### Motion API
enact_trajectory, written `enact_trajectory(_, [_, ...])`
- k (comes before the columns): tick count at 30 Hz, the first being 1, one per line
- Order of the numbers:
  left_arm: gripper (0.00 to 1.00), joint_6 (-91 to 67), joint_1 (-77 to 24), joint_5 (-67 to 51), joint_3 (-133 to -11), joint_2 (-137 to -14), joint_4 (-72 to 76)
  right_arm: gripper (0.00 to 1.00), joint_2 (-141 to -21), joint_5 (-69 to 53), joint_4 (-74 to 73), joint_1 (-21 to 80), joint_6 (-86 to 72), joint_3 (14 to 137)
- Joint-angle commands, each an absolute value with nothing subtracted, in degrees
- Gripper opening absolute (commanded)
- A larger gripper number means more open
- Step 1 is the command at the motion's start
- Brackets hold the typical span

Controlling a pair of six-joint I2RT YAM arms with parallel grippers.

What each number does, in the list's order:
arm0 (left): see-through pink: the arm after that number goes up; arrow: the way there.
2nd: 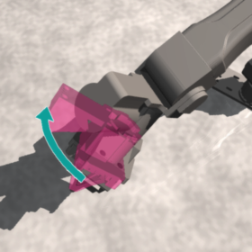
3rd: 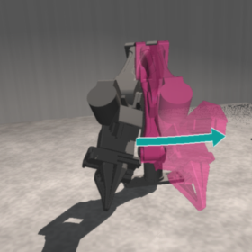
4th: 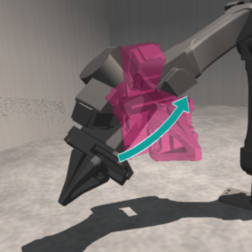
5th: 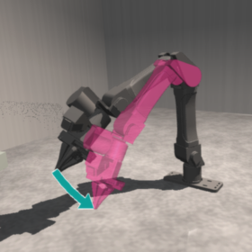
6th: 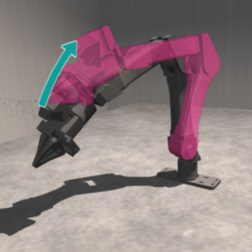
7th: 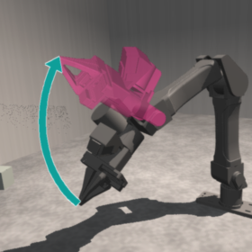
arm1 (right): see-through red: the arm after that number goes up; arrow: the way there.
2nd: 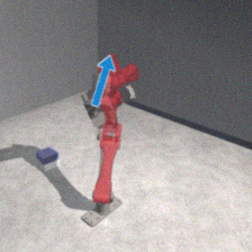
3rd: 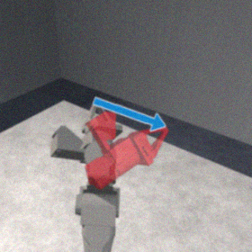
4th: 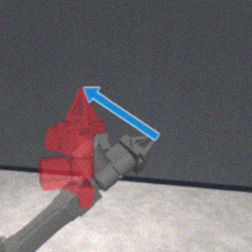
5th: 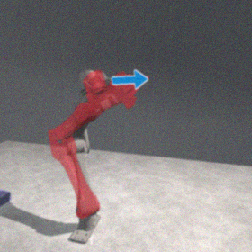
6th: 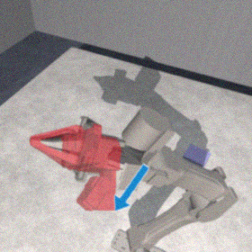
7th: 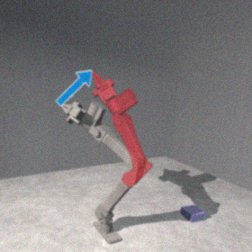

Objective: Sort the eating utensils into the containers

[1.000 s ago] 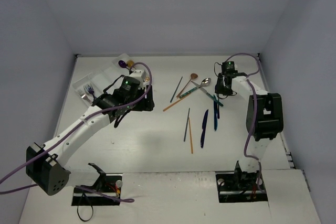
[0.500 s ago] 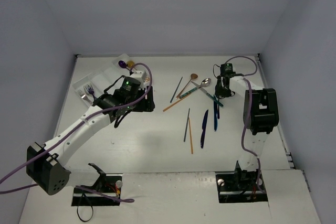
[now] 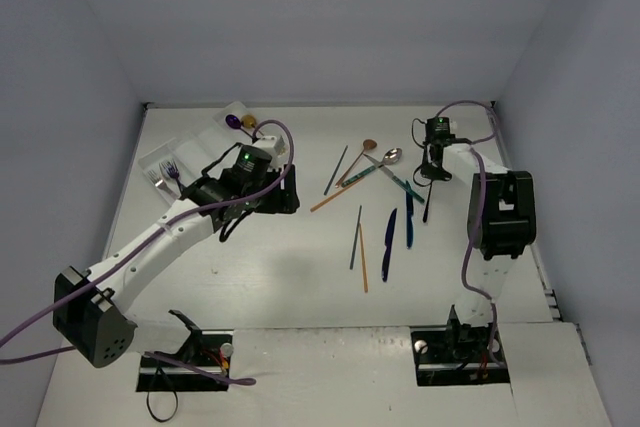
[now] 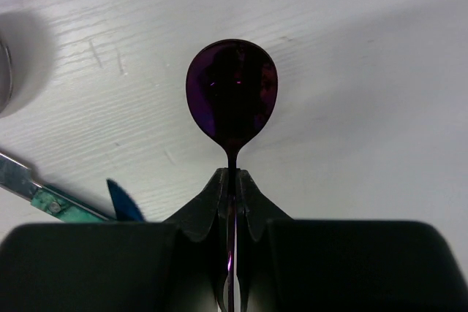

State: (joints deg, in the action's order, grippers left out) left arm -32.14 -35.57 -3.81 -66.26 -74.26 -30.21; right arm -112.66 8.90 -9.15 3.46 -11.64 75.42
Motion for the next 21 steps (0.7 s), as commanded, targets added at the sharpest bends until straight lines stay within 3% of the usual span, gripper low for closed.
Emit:
enact_trajectory(1, [0.61, -31.90, -35.95, -5.16, -70.86, -73.74, -28.38, 0.00, -101.64, 18.73, -8.80, 3.12, -6.36, 78.99])
enact_trajectory(6, [0.61, -32.06, -35.95, -8.17, -71.90, -73.76, -25.90, 0.00, -94.43, 17.05, -9.38, 3.47, -4.15, 79.28])
enact_trajectory(15, [0.61, -32.38, -35.78, -12.98, -76.49, -74.59, -10.44, 0.00, -77.88, -11.34, -9.99, 6.85, -4.23, 75.92])
enact_trajectory(21, [0.61, -32.10, -35.67, -17.38, -84.60, -81.20, -4.17, 0.00, -71.04, -19.28, -10.52, 15.08, -5.24, 72.70])
